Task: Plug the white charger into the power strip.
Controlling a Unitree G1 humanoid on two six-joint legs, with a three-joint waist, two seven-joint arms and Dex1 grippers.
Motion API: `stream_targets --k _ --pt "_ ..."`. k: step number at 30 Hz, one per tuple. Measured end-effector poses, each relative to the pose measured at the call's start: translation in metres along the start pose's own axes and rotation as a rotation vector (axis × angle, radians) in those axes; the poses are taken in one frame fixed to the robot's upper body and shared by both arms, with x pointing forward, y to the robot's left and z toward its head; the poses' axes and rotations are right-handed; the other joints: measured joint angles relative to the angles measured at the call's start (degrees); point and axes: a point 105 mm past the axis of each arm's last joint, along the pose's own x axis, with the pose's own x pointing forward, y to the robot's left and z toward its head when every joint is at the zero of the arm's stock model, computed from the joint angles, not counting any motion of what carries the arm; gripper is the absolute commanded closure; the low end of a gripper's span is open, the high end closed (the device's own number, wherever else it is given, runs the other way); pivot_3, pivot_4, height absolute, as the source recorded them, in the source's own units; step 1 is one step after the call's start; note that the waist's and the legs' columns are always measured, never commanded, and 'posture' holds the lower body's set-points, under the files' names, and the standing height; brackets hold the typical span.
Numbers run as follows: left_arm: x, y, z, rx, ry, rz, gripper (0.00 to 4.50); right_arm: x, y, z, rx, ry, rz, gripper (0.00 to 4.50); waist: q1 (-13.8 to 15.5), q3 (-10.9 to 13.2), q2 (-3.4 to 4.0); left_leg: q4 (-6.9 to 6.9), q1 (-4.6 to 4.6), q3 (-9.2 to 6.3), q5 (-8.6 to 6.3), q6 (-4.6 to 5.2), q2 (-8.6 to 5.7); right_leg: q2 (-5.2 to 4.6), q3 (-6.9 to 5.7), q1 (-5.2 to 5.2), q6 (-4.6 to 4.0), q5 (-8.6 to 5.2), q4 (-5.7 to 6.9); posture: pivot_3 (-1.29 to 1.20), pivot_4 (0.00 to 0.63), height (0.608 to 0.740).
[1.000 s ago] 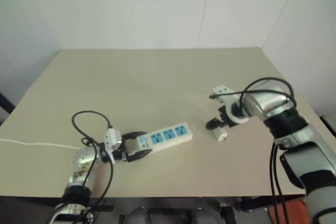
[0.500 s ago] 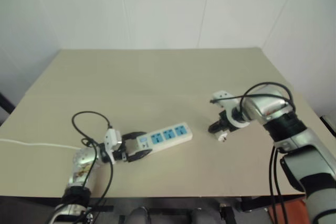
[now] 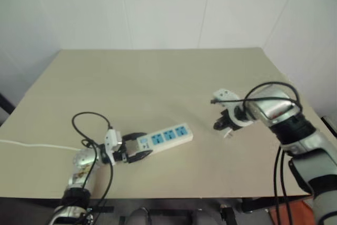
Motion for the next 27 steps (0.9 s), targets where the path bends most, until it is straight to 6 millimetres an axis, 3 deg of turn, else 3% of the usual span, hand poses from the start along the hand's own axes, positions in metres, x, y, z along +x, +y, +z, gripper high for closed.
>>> stream_targets --k 3,9,14,17,27 --pt "0.000 -0.005 0.001 -0.015 0.019 -0.059 1.27 -0.018 0.012 0.020 -0.114 -0.154 0.042 3.37 -0.3 0.0 -0.05 -0.01 0.01 0.00 0.00 0.00 0.03 0.03 -0.01 0.02 0.01 -0.01 -0.02 0.00 0.150 0.740" --pt "0.005 -0.014 0.004 -0.051 0.039 -0.168 1.27 -0.047 0.038 0.058 -0.191 -0.762 0.276 3.37 -0.2 -0.1 -0.30 0.08 0.03 -0.03 0.00 0.00 0.03 0.06 -0.03 0.13 0.06 0.01 -0.04 0.00 0.150 0.740" --pt "0.009 -0.021 0.007 -0.066 0.038 -0.218 1.27 -0.044 0.046 0.059 -0.080 -1.003 0.389 3.37 -0.3 -0.2 -0.33 0.08 0.03 -0.03 0.00 0.01 0.06 0.09 -0.01 0.11 0.04 0.03 0.03 0.00 0.150 0.740" --pt "0.011 -0.028 0.007 -0.089 0.033 -0.248 1.27 -0.034 0.064 0.053 -0.023 -1.092 0.517 3.37 -0.3 -0.2 -0.33 0.05 0.03 -0.03 0.00 0.01 0.09 0.14 -0.01 0.08 0.03 0.03 0.05 0.00 0.150 0.740" --pt "0.010 -0.031 0.007 -0.082 0.042 -0.266 1.27 -0.004 0.096 0.031 0.038 -1.190 0.799 3.37 -0.3 -0.2 -0.34 0.06 0.22 -0.03 0.00 0.00 0.10 0.15 -0.01 0.20 0.00 0.02 0.07 0.00 0.150 0.740"
